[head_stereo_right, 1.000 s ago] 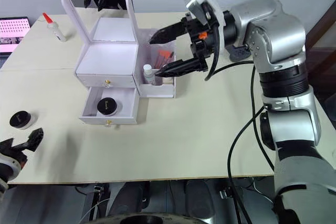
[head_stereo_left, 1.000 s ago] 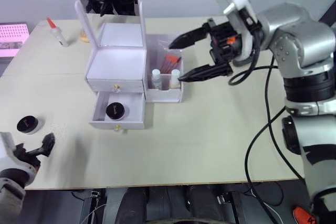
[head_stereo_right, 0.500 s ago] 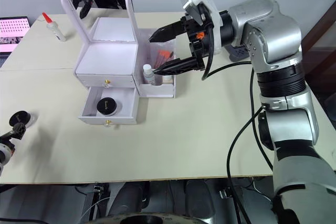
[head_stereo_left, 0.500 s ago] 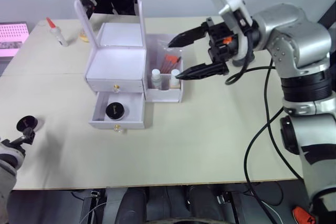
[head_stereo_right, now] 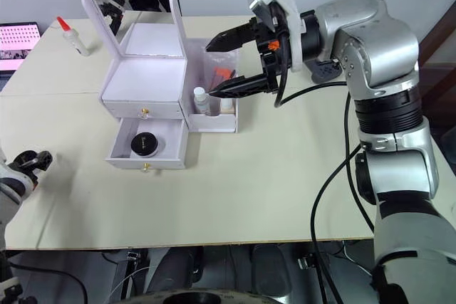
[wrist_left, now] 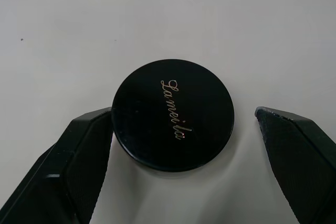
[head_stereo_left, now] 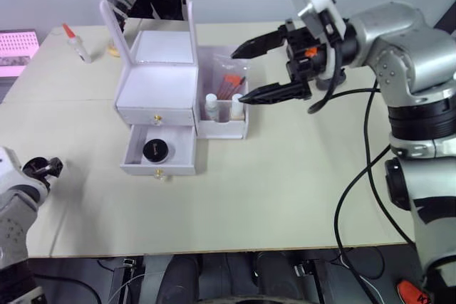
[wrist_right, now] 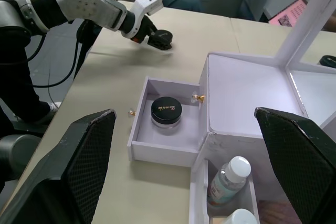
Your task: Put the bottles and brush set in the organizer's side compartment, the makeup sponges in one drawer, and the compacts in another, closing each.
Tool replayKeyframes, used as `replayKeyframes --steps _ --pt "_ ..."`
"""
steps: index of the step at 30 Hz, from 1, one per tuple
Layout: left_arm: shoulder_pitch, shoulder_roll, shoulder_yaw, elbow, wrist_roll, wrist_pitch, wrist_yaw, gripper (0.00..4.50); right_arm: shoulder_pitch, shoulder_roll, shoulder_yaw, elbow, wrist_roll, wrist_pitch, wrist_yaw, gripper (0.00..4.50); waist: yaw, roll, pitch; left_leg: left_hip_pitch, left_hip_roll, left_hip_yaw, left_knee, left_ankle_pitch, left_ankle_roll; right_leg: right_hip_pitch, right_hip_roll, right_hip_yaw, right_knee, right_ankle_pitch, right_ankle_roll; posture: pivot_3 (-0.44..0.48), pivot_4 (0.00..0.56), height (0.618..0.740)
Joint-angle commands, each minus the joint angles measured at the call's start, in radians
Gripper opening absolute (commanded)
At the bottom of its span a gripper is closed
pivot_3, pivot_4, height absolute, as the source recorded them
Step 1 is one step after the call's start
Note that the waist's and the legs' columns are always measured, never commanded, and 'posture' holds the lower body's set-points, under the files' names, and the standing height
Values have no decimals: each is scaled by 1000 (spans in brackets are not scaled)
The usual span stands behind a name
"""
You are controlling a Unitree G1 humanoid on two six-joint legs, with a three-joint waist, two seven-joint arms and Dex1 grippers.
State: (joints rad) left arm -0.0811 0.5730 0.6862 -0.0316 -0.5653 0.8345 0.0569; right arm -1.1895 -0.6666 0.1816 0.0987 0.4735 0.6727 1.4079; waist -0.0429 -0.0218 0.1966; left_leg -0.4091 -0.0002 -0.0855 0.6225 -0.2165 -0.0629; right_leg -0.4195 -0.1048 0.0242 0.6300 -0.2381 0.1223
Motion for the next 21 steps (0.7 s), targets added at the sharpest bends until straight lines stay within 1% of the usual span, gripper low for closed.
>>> replayKeyframes --steps 1,3,4,5,12,15,17,20,21 --pt "-20 22 13 8 25 -4 -5 4209 -7 -18 -32 -30 4 1 -8 4500 -1 0 0 0 0 0 0 0 0 0 0 0 0 0 0 0 150 740" --pt "-27 17 20 19 26 9 -1 3660 -6 -20 -32 -30 2 -2 -12 4500 -1 0 0 0 0 0 0 0 0 0 0 0 0 0 0 0 150 740" --pt "-31 12 26 24 26 11 3 3212 -6 -20 -33 -29 3 -1 -15 4500 0 0 0 0 0 0 0 0 0 0 0 0 0 0 0 0 150 740" --pt "-33 13 27 28 28 9 3 2657 -6 -21 -34 -29 4 0 -16 4500 0 0 0 0 0 0 0 0 0 0 0 0 0 0 0 0 150 740" --pt "-49 31 46 14 43 -21 -17 2649 8 -28 -33 -26 4 -10 -13 4500 0 0 0 0 0 0 0 0 0 0 0 0 0 0 0 0 150 740" --pt "-29 49 49 -51 33 -40 -68 2649 7 -24 -28 -25 1 -14 -14 4500 -1 0 0 0 0 0 -1 0 0 -1 0 0 0 0 0 0 150 740" --pt "-15 47 72 -126 -27 -24 -123 2649 8 -24 -28 -27 4 -11 -12 4500 0 0 0 0 0 0 -1 0 0 -1 0 0 0 0 0 0 150 740" --pt "129 111 46 -381 -112 -14 -327 2649 13 -28 -33 -31 9 -10 -9 4500 -2 -2 0 -1 1 0 -2 0 -1 -2 0 0 -1 -1 -1 0 150 740" --pt "166 127 42 -442 -136 -18 -378 2649 16 -30 -33 -32 8 -13 -7 4500 -2 -2 0 -2 1 1 -2 0 -1 -2 0 1 -1 -1 -2 0 150 740"
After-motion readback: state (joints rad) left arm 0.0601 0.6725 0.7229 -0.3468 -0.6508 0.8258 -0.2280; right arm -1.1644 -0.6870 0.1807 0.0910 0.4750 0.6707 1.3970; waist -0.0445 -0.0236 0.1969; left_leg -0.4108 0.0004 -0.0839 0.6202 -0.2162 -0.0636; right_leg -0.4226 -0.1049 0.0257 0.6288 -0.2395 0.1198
